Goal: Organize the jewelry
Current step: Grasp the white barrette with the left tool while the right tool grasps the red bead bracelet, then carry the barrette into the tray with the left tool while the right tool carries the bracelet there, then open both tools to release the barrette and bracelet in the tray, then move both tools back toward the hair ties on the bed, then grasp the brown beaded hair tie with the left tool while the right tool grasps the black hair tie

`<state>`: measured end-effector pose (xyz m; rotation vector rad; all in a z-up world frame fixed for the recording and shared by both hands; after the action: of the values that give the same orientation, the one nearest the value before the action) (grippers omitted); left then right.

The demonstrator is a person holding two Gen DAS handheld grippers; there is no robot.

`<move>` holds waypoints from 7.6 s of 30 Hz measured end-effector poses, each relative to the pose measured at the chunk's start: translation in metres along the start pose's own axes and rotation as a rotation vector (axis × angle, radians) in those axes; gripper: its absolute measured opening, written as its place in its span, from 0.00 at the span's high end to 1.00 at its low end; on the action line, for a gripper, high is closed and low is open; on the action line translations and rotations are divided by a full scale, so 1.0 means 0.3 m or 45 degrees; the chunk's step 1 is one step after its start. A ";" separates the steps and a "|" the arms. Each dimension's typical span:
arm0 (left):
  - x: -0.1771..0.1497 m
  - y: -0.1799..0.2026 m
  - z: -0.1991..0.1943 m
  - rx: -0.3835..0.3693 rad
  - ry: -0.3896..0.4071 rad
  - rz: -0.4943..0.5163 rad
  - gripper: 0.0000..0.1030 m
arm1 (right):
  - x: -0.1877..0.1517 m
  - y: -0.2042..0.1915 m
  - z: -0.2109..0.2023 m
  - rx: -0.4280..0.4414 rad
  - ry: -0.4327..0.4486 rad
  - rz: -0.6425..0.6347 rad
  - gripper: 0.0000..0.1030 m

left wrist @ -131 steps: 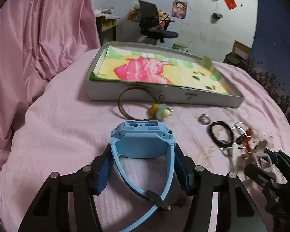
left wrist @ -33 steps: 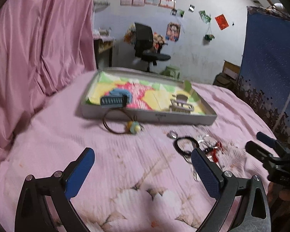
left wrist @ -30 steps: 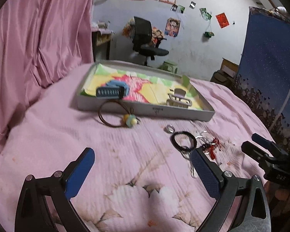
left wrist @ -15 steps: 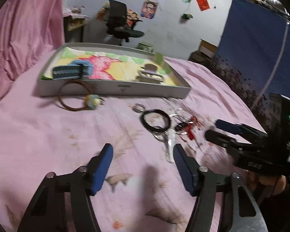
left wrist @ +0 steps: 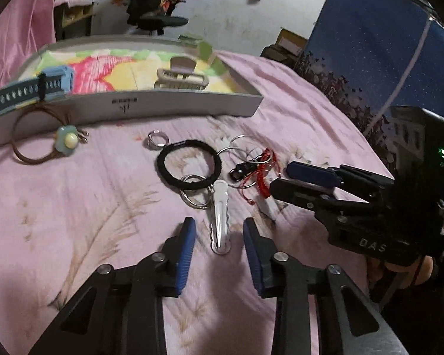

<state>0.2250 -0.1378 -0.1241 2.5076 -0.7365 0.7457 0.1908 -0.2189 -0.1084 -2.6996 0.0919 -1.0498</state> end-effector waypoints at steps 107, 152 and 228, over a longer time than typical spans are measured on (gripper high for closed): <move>0.351 -0.309 -0.014 0.336 0.252 -0.272 0.85 | 0.370 0.044 0.139 -0.047 0.267 0.048 0.66; 0.062 -0.220 -0.471 0.557 0.610 -0.120 0.04 | 0.234 -0.097 -0.304 -0.042 0.687 -0.070 0.03; 0.151 -0.428 -0.048 0.320 0.172 -0.234 0.75 | 0.128 -0.156 0.216 0.032 -0.041 -0.086 0.92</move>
<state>0.3279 -0.0478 -0.1166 2.6675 -0.3788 0.9810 0.2613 -0.1661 -0.1178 -2.7134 -0.0185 -1.0192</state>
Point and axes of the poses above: each gripper's, at about its wrist camera, not at the fingertips, and z roughly the way its jaws point, y to its right, x to its top, the point moved 9 cm from there along z, roughly the way its jaws point, and after that the axes turned 5 degrees about z, right-handed, at the moved point
